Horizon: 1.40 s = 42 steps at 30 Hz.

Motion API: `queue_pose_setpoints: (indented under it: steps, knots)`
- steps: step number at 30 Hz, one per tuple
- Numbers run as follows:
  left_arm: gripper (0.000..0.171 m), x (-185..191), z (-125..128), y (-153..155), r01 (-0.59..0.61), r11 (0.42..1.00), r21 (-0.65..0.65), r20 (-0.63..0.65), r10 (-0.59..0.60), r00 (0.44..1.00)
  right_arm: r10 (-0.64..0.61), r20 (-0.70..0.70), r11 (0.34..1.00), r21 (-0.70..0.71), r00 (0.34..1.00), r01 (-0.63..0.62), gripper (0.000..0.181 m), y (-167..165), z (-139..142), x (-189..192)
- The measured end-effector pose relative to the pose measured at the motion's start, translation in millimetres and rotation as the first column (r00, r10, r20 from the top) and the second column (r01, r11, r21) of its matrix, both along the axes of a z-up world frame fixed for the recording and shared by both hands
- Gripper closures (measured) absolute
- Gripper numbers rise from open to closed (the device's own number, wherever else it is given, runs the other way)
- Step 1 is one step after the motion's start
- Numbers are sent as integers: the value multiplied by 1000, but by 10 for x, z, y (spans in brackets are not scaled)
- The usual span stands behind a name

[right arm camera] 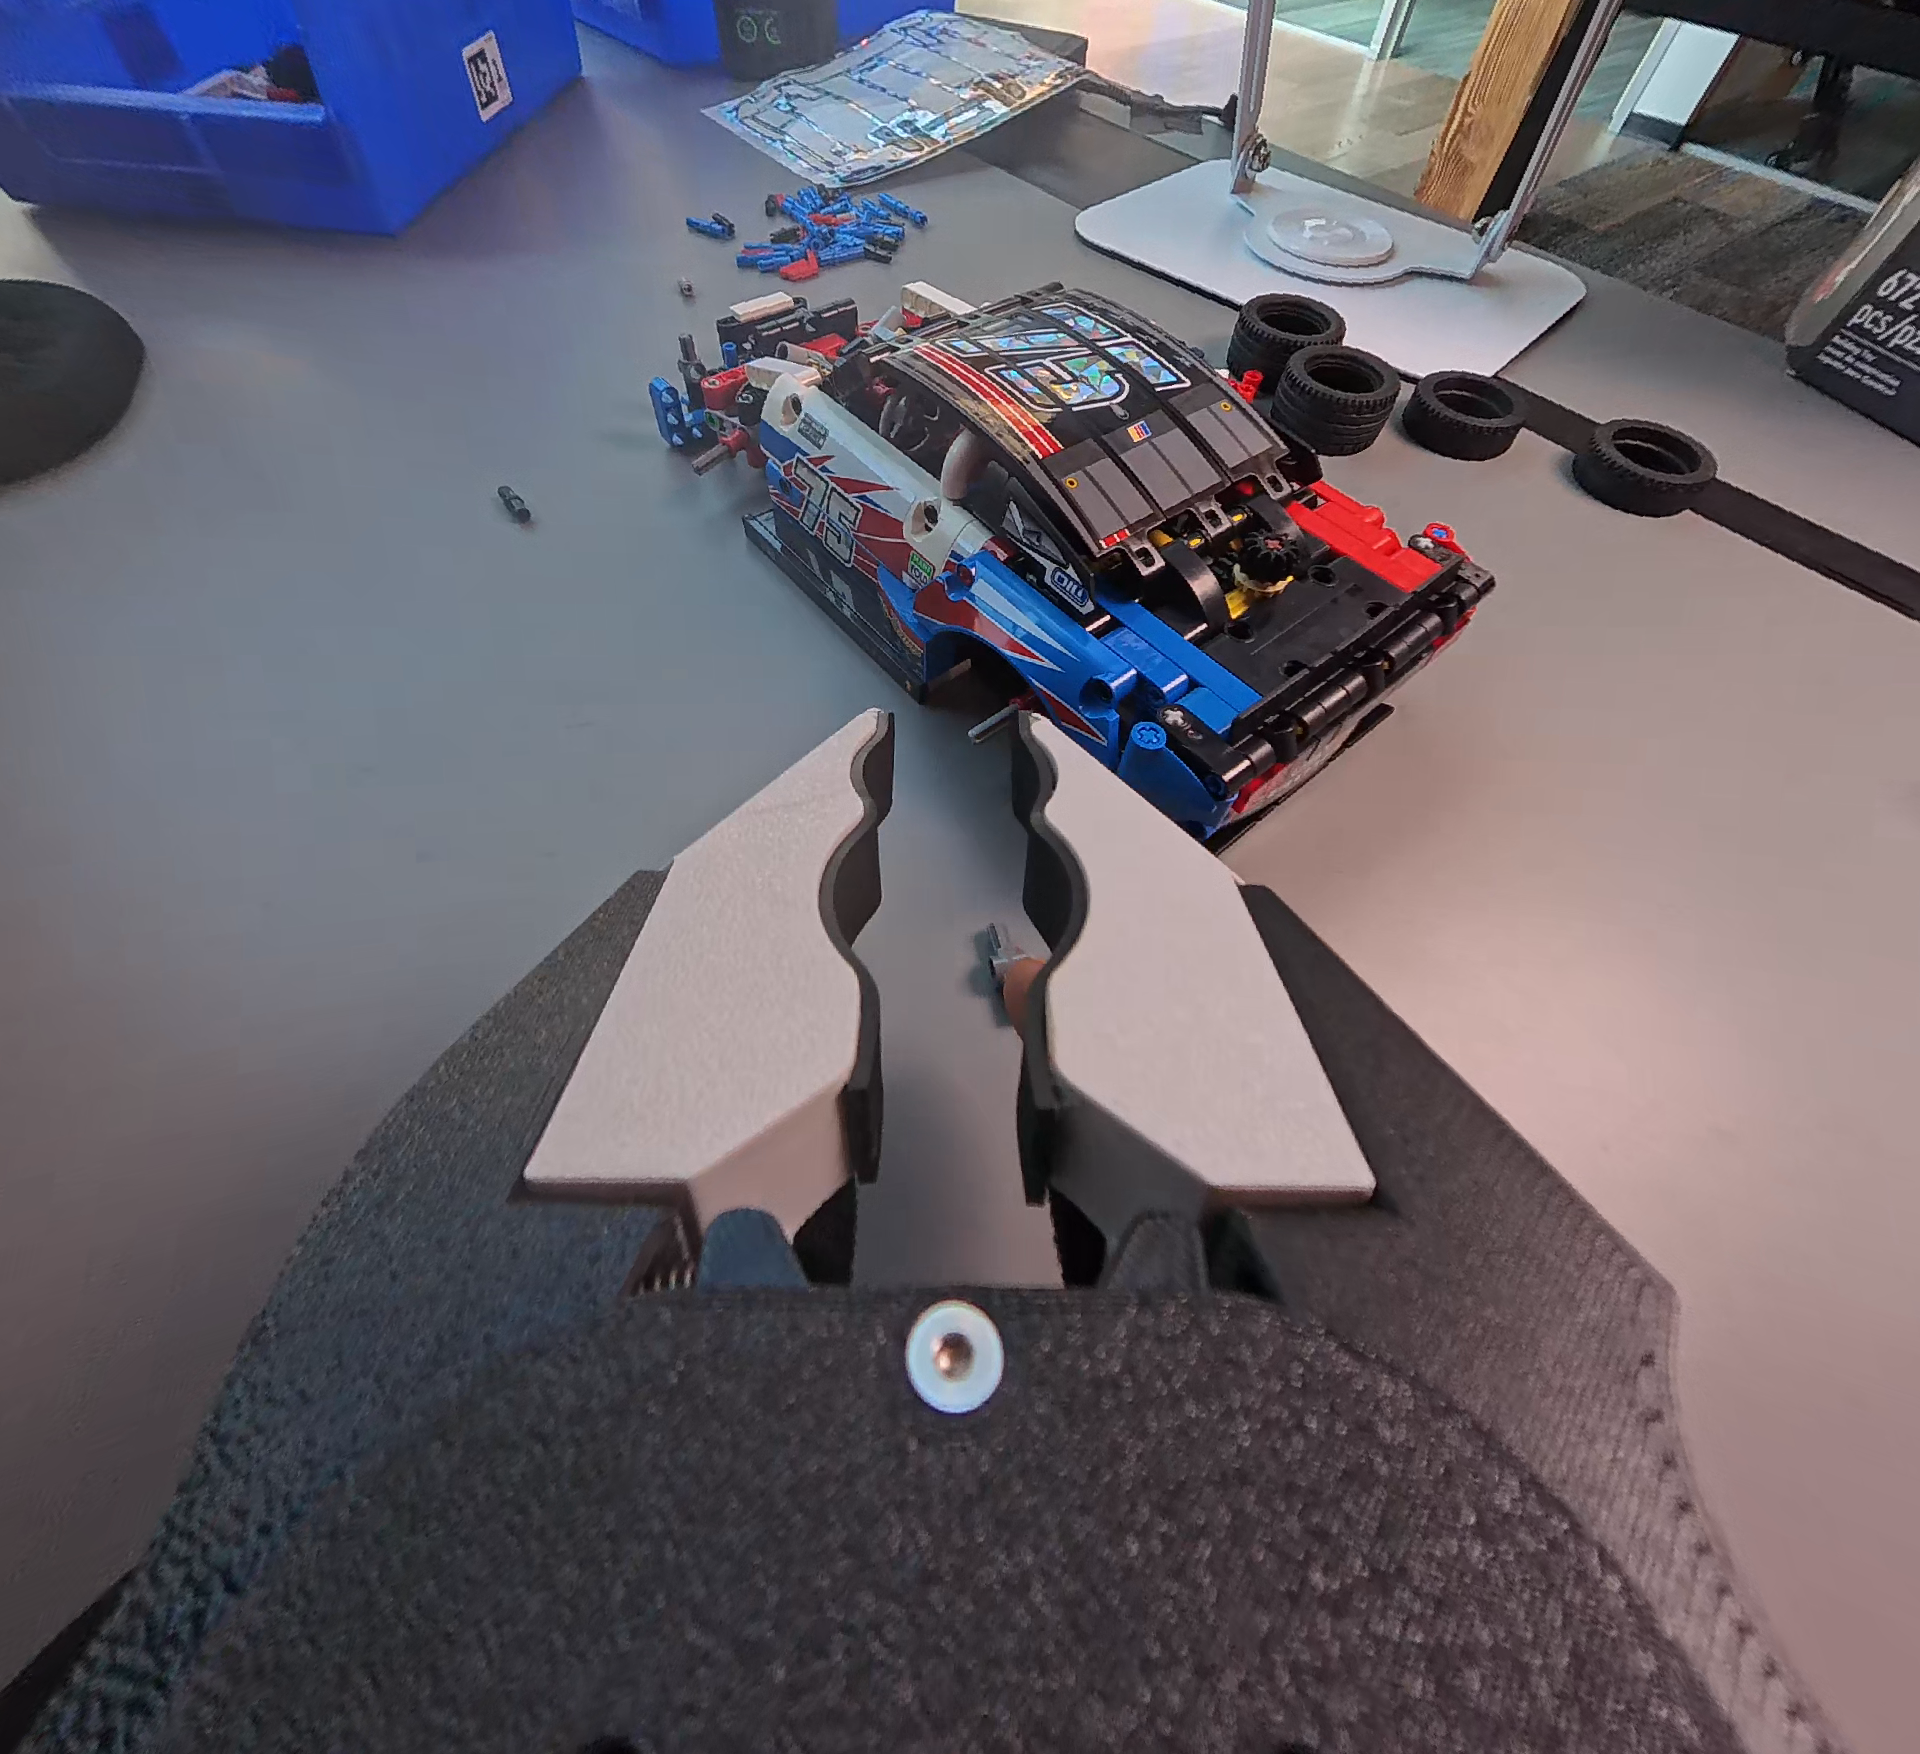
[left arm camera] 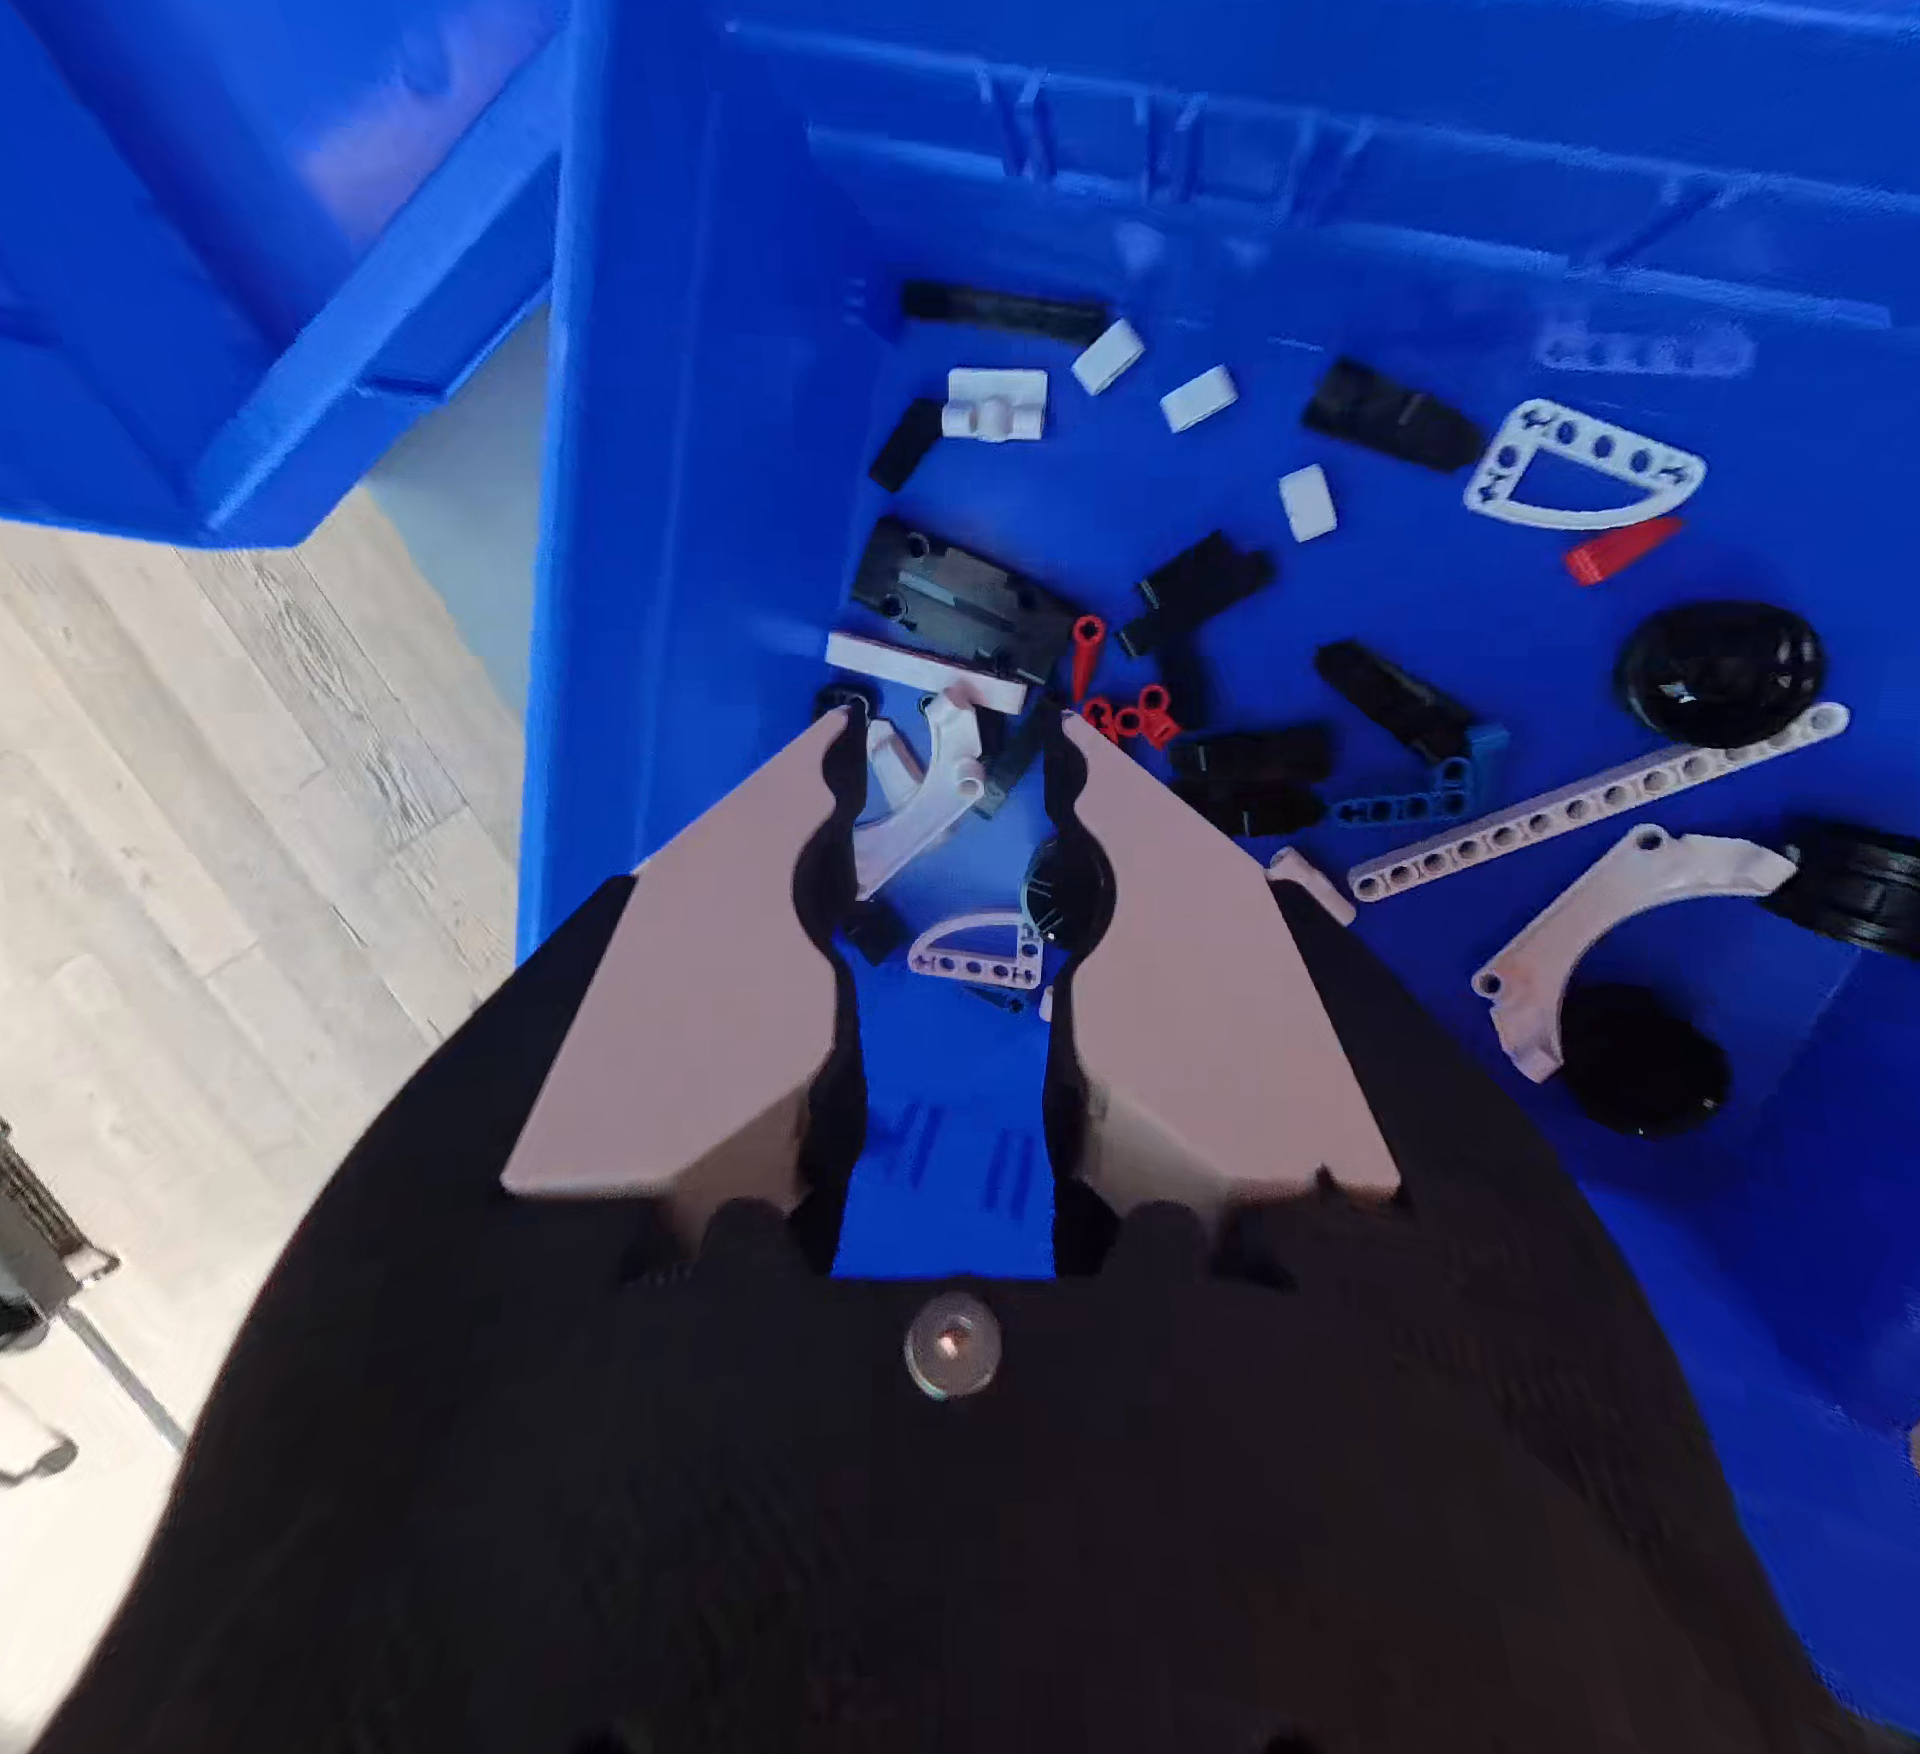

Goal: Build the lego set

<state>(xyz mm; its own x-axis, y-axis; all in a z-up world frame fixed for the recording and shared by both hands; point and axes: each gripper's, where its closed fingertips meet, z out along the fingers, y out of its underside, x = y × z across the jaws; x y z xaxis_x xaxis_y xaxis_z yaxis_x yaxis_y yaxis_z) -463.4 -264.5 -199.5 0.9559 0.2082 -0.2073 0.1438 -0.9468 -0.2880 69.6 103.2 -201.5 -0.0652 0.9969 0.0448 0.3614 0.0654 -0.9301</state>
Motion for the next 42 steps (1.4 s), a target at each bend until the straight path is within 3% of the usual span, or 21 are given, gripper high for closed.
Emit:
queue_pose_setpoints:
  steps: [3, 11, 14, 16, 18, 21, 23, 26, 28, 30, 32, 36, 42]
  knots:
    - [138, -127, -212, -84, -78, 993, -90, 4, 79, 997, -1, 0, 1000, 3, 1000, 1, 161, -2, 4, 1]
    - [132, -121, -519, -224, 5, 961, -278, 53, 10, 999, -10, -1, 1000, -2, 1000, 10, 161, 23, -1, 15]
    - [162, -130, -554, -239, 17, 956, -294, 62, 1, 998, -7, 5, 1000, -1, 1000, 7, 161, 17, -17, 9]
    - [166, -55, -554, -282, 58, 946, -320, 93, -30, 995, -6, 7, 1000, -2, 1000, 6, 161, 18, -21, 12]
    - [166, 145, -541, -384, 138, 926, -352, 183, -77, 980, -8, 4, 1000, -2, 1000, 8, 161, 23, -14, 21]
    - [165, 628, -438, -440, 275, 921, -277, 386, -156, 909, -5, -1, 1000, -5, 1000, 5, 161, 20, -5, 27]
    - [144, 776, -324, -439, 285, 933, -219, 441, -166, 882, 3, -1, 1000, -4, 1000, -3, 161, 8, -4, 19]
    - [144, 471, -197, -317, 179, 973, -143, 302, -130, 945, 14, 4, 1000, 0, 1000, -14, 161, -14, -10, 5]
    - [143, 123, -127, -221, 60, 994, -96, 156, -44, 987, 15, 4, 1000, 2, 1000, -15, 161, -19, -9, 5]
    - [142, -104, -79, -111, -60, 998, -28, 87, 62, 994, 11, 3, 1000, 1, 1000, -11, 161, -16, -8, 10]
    - [139, -182, -113, 5, -166, 986, 29, 107, 162, 981, 6, 2, 1000, 1, 1000, -6, 161, -10, -6, 11]
    - [126, -169, -393, 93, -309, 951, 10, 192, 302, 934, 2, 3, 1000, 3, 1000, -2, 161, -8, -5, 13]
    - [132, -229, -555, 91, -390, 921, 13, 192, 380, 905, -4, 4, 1000, 1, 1000, 4, 162, 11, -9, 27]
